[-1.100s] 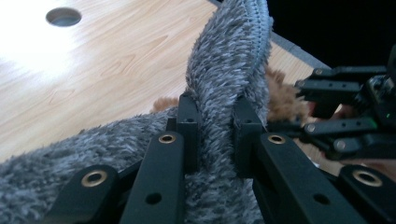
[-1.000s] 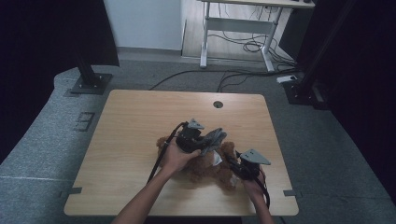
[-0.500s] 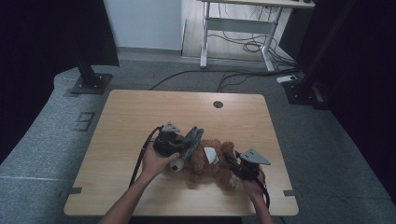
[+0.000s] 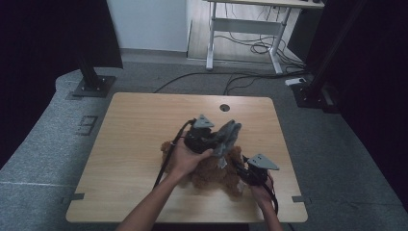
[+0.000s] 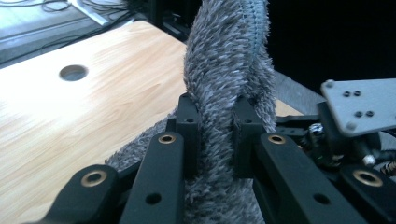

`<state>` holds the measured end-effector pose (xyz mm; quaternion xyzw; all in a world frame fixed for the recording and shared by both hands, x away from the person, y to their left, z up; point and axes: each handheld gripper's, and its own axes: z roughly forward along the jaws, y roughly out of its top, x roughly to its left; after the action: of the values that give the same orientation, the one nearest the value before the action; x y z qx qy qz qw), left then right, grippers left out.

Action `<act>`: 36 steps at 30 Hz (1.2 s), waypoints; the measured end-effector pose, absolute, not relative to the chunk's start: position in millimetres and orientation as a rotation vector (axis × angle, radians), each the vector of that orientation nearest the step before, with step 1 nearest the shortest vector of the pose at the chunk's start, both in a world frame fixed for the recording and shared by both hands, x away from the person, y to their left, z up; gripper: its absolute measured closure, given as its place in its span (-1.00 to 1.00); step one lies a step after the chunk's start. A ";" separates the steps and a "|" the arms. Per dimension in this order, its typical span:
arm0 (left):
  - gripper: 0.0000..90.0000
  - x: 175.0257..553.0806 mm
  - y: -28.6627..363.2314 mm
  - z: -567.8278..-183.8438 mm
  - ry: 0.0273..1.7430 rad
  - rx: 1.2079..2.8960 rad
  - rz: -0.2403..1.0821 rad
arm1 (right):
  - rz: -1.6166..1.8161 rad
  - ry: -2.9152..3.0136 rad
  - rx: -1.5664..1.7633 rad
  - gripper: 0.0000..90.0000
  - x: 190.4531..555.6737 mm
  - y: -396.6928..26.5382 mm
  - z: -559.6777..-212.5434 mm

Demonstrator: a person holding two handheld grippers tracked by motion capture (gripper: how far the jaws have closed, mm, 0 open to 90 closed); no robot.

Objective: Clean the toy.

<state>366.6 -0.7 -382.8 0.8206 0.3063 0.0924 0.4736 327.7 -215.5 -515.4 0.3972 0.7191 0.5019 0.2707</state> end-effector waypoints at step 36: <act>0.72 367.7 112.6 -425.3 0.979 1.959 0.228 | 1.372 1.935 1.045 0.44 326.9 -217.4 -517.2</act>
<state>367.7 112.6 -425.3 0.7932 0.3965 0.0925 0.4529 326.9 -217.4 -517.2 0.3879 0.7186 0.5094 0.2714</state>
